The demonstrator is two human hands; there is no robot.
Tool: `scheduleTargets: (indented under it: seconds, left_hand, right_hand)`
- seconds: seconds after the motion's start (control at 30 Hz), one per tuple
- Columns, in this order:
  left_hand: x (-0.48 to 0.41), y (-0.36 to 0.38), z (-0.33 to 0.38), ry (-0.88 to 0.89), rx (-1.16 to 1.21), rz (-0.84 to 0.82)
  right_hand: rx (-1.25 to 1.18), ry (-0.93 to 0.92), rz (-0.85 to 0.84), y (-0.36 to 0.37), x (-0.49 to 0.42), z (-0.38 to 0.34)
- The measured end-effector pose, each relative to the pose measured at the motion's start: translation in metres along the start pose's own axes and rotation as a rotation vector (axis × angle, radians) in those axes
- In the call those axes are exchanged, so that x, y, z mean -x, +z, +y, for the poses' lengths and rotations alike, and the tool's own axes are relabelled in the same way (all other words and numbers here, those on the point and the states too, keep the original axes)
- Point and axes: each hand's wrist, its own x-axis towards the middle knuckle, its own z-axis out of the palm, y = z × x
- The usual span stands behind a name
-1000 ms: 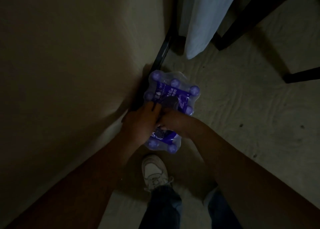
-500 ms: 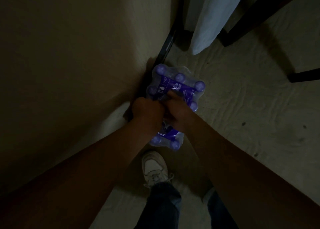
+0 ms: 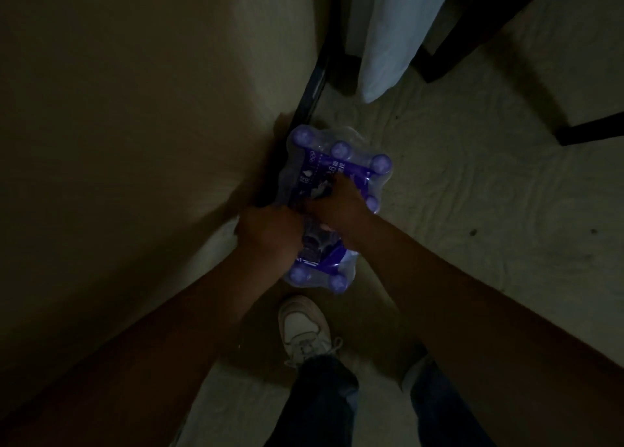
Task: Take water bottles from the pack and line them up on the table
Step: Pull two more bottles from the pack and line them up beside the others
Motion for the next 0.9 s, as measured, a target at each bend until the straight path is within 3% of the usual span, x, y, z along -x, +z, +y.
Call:
scheduleTargets:
  seconds: [0.13, 0.23, 0.4, 0.57, 0.77, 0.9]
  left_hand:
    - [0.005, -0.012, -0.005, 0.015, 0.181, -0.019]
    - [0.010, -0.023, -0.010, 0.063, 0.302, -0.058]
    - [0.040, -0.052, -0.002, 0.140, 0.330, 0.025]
    - [0.083, -0.107, -0.021, 0.287, 0.414, 0.105]
    - [0.145, -0.230, -0.046, 0.346, 0.490, 0.206]
    - [0.194, -0.332, -0.043, 0.352, 0.336, 0.395]
  right_hand:
    - [0.537, -0.268, 0.179, 0.004, 0.013, 0.011]
    - [0.748, -0.426, 0.226, 0.001, 0.023, 0.011]
    - [0.723, -0.595, 0.354, -0.019, 0.059, -0.016]
    - [0.703, -0.607, 0.286, -0.054, 0.114, -0.063]
    - [0.764, -0.669, 0.263, -0.117, 0.201, -0.166]
    - [0.844, -0.791, 0.445, -0.170, 0.271, -0.249]
